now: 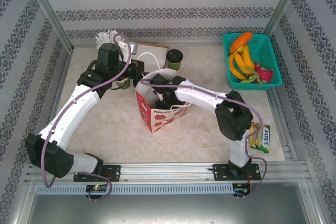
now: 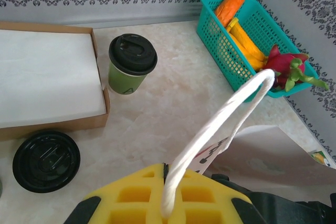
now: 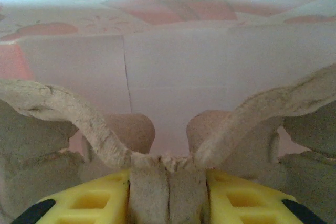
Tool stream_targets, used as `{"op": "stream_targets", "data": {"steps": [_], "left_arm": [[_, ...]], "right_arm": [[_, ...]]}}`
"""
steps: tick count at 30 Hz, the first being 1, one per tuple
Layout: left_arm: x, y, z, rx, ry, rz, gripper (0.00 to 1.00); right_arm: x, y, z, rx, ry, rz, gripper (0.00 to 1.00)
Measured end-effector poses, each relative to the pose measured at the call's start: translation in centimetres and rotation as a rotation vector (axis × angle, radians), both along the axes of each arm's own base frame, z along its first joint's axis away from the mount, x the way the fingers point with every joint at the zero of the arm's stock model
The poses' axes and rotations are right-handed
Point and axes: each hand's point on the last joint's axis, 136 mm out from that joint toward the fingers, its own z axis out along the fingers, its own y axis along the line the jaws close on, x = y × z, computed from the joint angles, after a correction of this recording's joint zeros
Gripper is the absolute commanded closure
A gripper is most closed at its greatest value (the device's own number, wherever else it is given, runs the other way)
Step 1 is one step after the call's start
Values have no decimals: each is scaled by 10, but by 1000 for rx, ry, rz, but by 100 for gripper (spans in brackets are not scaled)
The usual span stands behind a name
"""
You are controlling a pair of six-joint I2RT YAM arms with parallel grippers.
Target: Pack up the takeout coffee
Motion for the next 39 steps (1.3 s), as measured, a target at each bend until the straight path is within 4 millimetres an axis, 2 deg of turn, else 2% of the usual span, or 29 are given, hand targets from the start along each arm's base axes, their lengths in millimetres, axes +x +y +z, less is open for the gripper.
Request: {"op": "stream_targets", "data": {"steps": [5, 9, 12, 16, 19, 23, 24, 27, 32, 33, 35, 39], "left_arm": [[3, -1, -1, 2, 4, 0, 100], [5, -1, 0, 3, 4, 2, 100], [6, -1, 0, 5, 7, 5, 100], [6, -1, 1, 8, 15, 6, 100], [7, -1, 1, 10, 15, 7, 100], [7, -1, 0, 13, 17, 6, 100], [7, -1, 0, 15, 16, 5, 100], [7, -1, 0, 20, 12, 1, 100], [7, -1, 0, 26, 7, -3, 100], [7, -1, 0, 28, 7, -4, 100], [6, -1, 0, 28, 8, -4, 100], [6, -1, 0, 32, 7, -7, 100]], "right_arm": [[6, 1, -9, -17, -47, 2, 57], [9, 1, -15, -26, -57, 2, 45], [9, 1, -17, -26, -59, 5, 33], [5, -1, -18, -22, -53, 11, 24], [3, -2, -6, -5, -67, 18, 20], [5, 0, 22, 45, -117, 34, 15], [5, 0, 28, 56, -128, 38, 3], [6, 3, 42, 80, -149, 58, 2], [6, 3, 48, 82, -161, 81, 5], [5, 2, 49, 81, -161, 85, 8], [3, 1, 51, 81, -157, 97, 22], [1, -1, 50, 81, -138, 109, 43]]}}
